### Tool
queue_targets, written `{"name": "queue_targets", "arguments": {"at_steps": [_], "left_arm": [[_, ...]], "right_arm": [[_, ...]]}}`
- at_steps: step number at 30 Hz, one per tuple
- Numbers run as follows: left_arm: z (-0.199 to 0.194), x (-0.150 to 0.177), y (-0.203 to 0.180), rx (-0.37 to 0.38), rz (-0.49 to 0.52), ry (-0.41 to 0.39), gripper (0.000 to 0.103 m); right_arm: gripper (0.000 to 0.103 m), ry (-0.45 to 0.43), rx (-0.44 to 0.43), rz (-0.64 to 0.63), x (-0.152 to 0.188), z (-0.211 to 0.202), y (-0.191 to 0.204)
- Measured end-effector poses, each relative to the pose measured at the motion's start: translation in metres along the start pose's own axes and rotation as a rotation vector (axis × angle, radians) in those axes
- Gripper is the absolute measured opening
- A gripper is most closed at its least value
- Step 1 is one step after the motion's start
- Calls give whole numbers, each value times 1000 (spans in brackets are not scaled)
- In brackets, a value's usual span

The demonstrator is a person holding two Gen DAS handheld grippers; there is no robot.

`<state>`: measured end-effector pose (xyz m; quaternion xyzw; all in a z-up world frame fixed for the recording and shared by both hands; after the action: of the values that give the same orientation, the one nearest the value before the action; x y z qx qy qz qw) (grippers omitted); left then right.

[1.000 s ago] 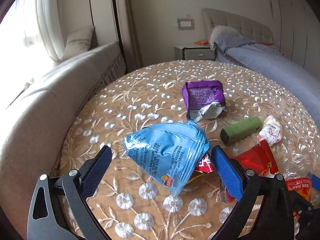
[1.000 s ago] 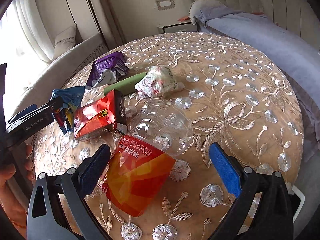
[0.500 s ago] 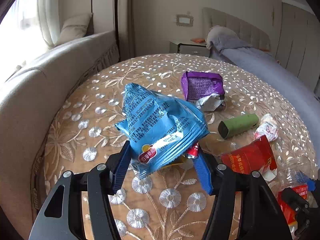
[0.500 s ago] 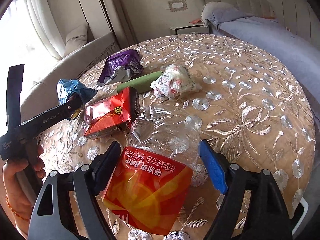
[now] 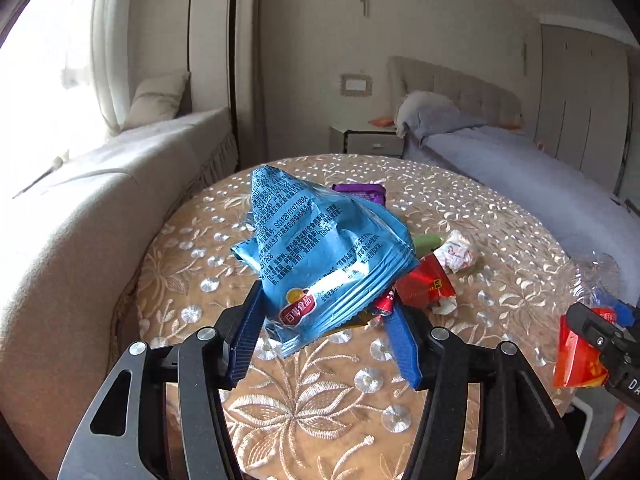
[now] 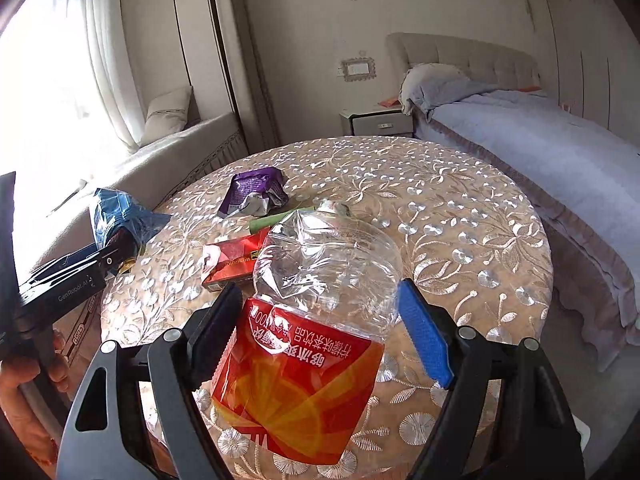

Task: Collect trash
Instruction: 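Carry the blue bag and bottle over the bin and open both tools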

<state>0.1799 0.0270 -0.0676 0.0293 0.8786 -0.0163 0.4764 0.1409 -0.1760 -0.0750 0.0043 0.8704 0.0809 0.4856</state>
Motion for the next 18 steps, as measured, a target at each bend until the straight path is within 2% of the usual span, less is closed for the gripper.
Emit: {"name": "queue_targets", "arguments": {"at_steps": [8,18], "left_arm": [[-40,18,-59,104,100,-28,56],[-67,44,-135,221,237,-35,56]], "right_arm": [[80,-87,85,2,13,-58,-29],[80,-127,199,42,38,-109,-77]]}}
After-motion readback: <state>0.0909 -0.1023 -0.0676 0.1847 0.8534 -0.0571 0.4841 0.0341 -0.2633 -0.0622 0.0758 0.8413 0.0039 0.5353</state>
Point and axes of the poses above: each gripper's, at about its wrist camera, not at the fingertips, and z roughly the way its jaws point, y to its left, x to its underside, the point moved 2 cm from there along z, roughly the way its jaws point, and after that the axes turned 1 degree about y, right-handed, at the moved point
